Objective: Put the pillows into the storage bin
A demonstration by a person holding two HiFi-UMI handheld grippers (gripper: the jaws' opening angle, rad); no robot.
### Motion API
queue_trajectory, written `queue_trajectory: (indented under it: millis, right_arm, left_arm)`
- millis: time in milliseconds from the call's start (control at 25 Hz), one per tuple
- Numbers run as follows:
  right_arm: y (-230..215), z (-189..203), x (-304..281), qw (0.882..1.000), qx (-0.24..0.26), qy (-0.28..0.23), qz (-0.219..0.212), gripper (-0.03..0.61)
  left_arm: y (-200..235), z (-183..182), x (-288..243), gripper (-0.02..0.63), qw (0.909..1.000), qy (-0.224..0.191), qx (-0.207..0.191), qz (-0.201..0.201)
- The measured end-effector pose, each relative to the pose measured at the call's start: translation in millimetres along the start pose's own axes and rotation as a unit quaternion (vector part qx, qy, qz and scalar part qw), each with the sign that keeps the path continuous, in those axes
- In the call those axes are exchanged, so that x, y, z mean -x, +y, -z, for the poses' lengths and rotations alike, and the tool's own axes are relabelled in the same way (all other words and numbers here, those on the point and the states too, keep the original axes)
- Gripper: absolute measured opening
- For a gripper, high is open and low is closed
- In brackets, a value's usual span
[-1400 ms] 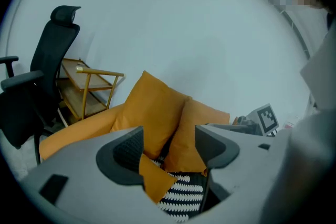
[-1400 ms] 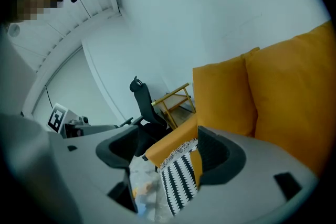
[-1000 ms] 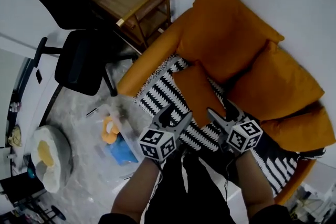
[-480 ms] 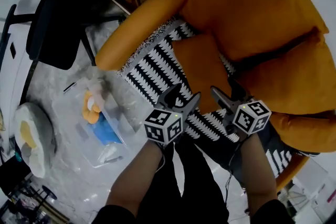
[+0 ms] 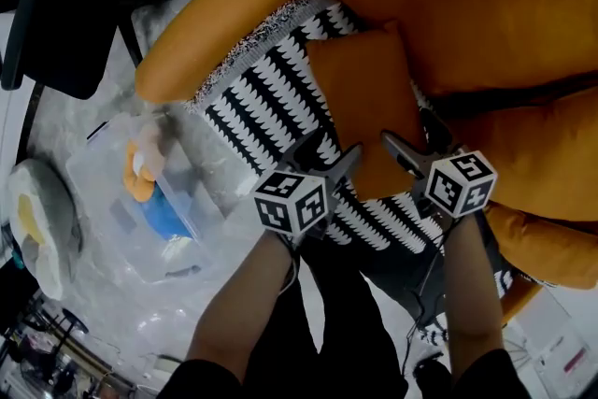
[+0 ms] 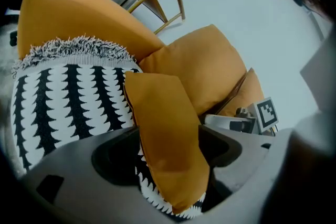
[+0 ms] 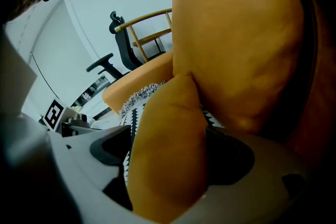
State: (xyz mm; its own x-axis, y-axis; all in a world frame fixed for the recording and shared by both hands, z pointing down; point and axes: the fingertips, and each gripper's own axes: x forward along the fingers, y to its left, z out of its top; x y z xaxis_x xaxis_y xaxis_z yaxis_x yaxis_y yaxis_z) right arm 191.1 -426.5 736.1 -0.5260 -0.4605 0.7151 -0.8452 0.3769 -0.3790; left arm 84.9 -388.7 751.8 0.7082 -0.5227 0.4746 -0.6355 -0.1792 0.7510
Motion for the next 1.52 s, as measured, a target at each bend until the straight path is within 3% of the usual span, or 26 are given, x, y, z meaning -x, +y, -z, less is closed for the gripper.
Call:
queue_trajectory:
  millis: [440,720,1040,1240,1520]
  right_arm:
    - [-24.4,46.5,-17.1,0.997,0.001,0.068,-0.043,0.540]
    - [-26.8,47.6,-20.3,0.994,-0.011,0.083,-0.065,0.512]
    - [-1.4,37.4,-14.8,0.996,-0.004,0.054,-0.073,0.426]
    - [24.6,20.2,2.4,0.996,-0.004,0.024,-0.083,0.423]
    - [94.8,-28.7,22.5,0.995,0.018,0.011,-0.094,0.417]
  left_arm:
    - [13.4,35.6,-43.7,0.382,0.9985,0.012,0.043,0.033]
    - [4.8,35.7,-57.5,0.389,0.9959,0.024,0.061,0.062]
    - [-2.8,20.9,-40.1,0.336,0.9976,0.031,0.018,0.059]
    - [-19.5,1.8,-11.6,0.334,0.9983,0.023,-0.017,0.050]
    - [-38.1,-48.5,58.7,0.334,0.9989,0.003,-0.030,0.036]
